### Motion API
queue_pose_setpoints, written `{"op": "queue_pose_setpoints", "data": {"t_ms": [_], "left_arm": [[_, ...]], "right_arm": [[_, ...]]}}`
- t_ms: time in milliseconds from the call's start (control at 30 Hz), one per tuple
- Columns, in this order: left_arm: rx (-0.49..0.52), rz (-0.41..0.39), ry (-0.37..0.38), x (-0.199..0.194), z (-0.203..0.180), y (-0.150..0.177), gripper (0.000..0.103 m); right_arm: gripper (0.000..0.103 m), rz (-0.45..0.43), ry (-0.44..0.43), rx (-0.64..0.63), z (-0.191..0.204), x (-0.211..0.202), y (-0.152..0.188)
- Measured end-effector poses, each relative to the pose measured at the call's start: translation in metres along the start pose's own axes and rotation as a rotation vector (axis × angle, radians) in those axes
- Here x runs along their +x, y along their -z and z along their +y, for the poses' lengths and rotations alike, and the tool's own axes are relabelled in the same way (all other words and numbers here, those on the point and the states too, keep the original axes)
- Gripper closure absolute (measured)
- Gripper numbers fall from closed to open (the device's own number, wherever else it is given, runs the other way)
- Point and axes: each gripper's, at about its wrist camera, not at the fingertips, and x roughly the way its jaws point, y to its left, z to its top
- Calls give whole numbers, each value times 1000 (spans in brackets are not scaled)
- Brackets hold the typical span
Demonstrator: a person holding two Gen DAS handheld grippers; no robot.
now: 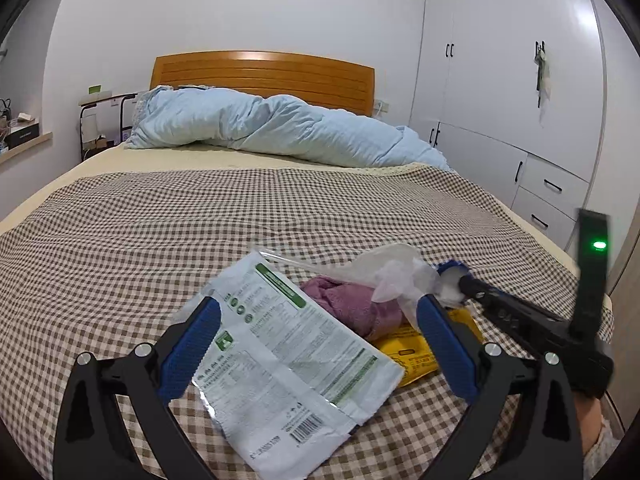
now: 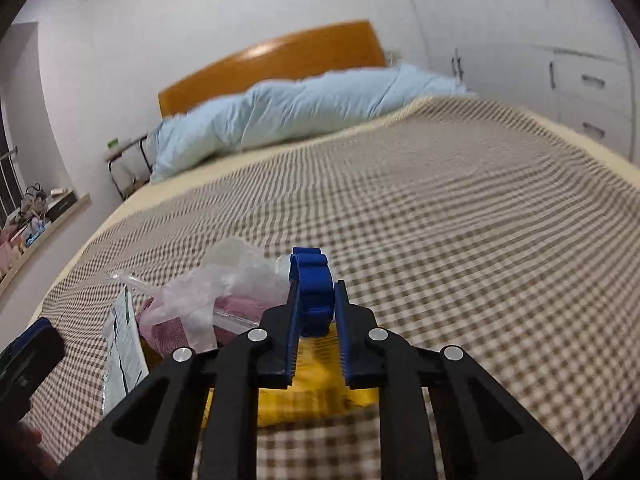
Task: Collect trash
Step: 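Grasp the blue bottle cap with the right tool, then grasp the clear plastic glove with the left tool while the right tool holds the cap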
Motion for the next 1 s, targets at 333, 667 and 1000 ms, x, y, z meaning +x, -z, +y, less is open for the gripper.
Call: {"op": "queue_pose_setpoints", "data": {"t_ms": [333,667,1000], "left_arm": [[68,100,33,13,-36,-9,8],[267,316,-21,93,-107,-63,8],[191,533,-100,150,-114,-74,8]], "right_arm": [[87,-139,79,93,-61,-30,-6],[87,-189,173,191,-126,-36,-23],[87,-185,256,330,-186,-45,-19]]}}
